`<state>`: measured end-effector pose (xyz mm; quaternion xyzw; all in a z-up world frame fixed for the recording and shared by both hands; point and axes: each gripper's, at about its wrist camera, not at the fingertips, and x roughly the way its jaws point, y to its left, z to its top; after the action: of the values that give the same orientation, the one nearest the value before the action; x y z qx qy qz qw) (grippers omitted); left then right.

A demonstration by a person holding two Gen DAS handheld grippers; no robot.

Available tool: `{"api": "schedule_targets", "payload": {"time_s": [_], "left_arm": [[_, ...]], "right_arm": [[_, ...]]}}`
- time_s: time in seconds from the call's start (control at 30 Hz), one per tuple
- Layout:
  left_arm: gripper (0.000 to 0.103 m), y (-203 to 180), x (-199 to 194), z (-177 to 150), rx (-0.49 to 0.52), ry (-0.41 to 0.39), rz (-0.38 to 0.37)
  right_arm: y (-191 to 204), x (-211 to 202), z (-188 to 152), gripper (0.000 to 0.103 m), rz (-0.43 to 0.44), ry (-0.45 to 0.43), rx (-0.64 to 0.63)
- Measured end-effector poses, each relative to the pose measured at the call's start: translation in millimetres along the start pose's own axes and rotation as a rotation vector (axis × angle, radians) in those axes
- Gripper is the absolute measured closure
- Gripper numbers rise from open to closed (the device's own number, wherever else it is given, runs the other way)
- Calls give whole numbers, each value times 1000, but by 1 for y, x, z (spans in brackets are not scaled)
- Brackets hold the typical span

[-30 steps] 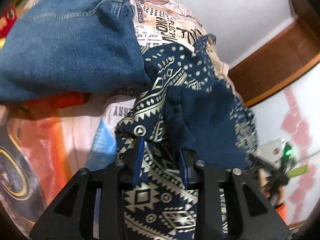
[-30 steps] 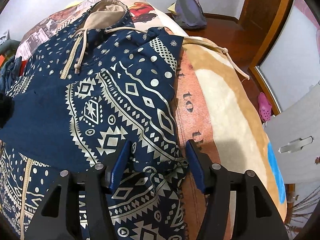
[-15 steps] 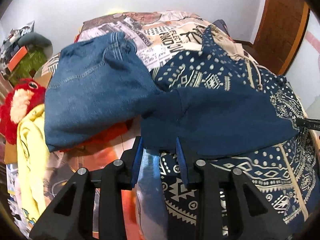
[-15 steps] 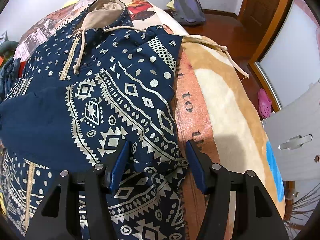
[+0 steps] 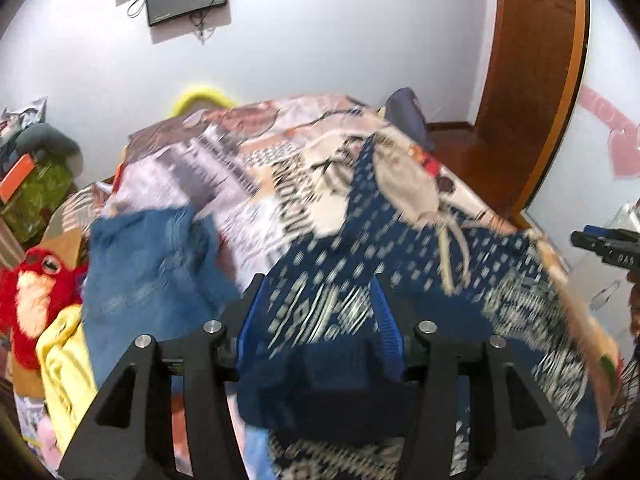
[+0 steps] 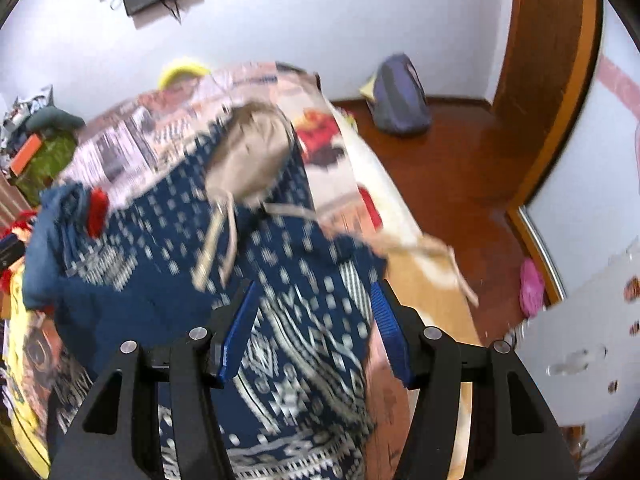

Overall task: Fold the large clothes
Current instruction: 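Grasp the hoodie hood edge with both grippers and lift it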

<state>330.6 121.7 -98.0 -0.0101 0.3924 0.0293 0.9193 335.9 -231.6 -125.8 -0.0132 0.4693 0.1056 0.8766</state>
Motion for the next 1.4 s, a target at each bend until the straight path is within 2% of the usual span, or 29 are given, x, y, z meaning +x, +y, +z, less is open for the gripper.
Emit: {"api": "schedule_targets", "payload": {"time_s": [0.17,0.3,0.63,0.73,0.87,0.97,1.07,1.17,1.23,1.3,1.33,1.37,1.4], "left_arm": [[47,-20,30,36,10,4,-9],[47,-32,74,58,-9,64,-38],[47,-51,191,80,-86,238,-93],[47,-57,224,81,-73,280,-60],[47,-55,259,77,-106,316,8],[43,-55,271,78,-130,275,36],[42,-63,277,80,-106,249,57],[38,-73,285,80,-57,238,53],[37,-77,290,79,-20,237,66],[37,-81,290,78,-11,225,61],[38,-81,290,78,-8,220,57],[44,-83,288,76,3,210,55],[58,-86,287,75,17,202,52]], "right_arm": [[11,12,34,48,20,-45,-10],[20,35,52,48,22,-33,-19],[24,139,81,49,77,134,65],[16,174,85,48,104,201,146],[14,209,89,49,58,253,176],[17,228,90,49,30,269,149],[18,243,89,49,-37,285,111],[17,250,85,49,-53,270,74],[16,250,82,59,-40,263,65],[13,250,80,80,-12,268,80],[13,248,79,84,-12,267,85],[15,246,78,91,-16,263,77],[17,245,78,94,-21,261,62]]}}
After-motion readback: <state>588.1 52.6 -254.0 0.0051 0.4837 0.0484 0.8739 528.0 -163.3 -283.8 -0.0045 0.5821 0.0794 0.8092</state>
